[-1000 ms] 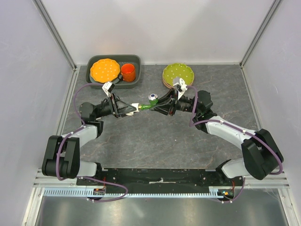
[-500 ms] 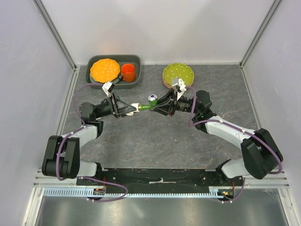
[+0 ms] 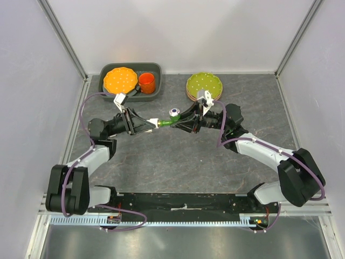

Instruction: Install the water faucets

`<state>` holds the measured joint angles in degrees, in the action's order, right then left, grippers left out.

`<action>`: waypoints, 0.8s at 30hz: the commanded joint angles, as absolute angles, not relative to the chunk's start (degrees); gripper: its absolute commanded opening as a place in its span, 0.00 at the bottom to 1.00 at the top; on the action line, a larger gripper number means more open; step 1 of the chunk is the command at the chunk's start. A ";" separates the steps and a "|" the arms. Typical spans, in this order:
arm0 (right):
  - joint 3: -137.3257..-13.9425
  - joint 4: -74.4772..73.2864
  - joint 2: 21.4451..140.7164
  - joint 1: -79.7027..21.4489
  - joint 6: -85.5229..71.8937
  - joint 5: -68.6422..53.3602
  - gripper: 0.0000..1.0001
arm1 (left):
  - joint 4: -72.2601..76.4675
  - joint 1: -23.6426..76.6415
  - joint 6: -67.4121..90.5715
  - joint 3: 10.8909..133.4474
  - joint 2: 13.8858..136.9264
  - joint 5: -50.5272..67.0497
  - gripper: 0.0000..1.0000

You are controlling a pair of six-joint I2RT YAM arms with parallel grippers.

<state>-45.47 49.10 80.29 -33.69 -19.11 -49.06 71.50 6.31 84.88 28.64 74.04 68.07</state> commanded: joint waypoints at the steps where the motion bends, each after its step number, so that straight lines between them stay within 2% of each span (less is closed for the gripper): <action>1: -47.64 47.90 80.95 -35.59 -19.33 -47.81 0.00 | 68.04 9.75 72.35 31.55 67.07 71.37 0.02; 13: -48.60 47.64 80.68 -36.47 -30.74 -45.53 0.00 | 65.40 10.11 67.60 31.73 65.22 71.28 0.02; 24: -46.76 53.97 81.83 -36.74 -45.78 -44.03 0.00 | 54.07 12.22 51.87 31.11 58.01 67.68 0.02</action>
<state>-46.19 52.23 80.09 -34.28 -38.35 -47.20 54.63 7.99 61.49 28.88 61.12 65.78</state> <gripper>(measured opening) 0.323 0.484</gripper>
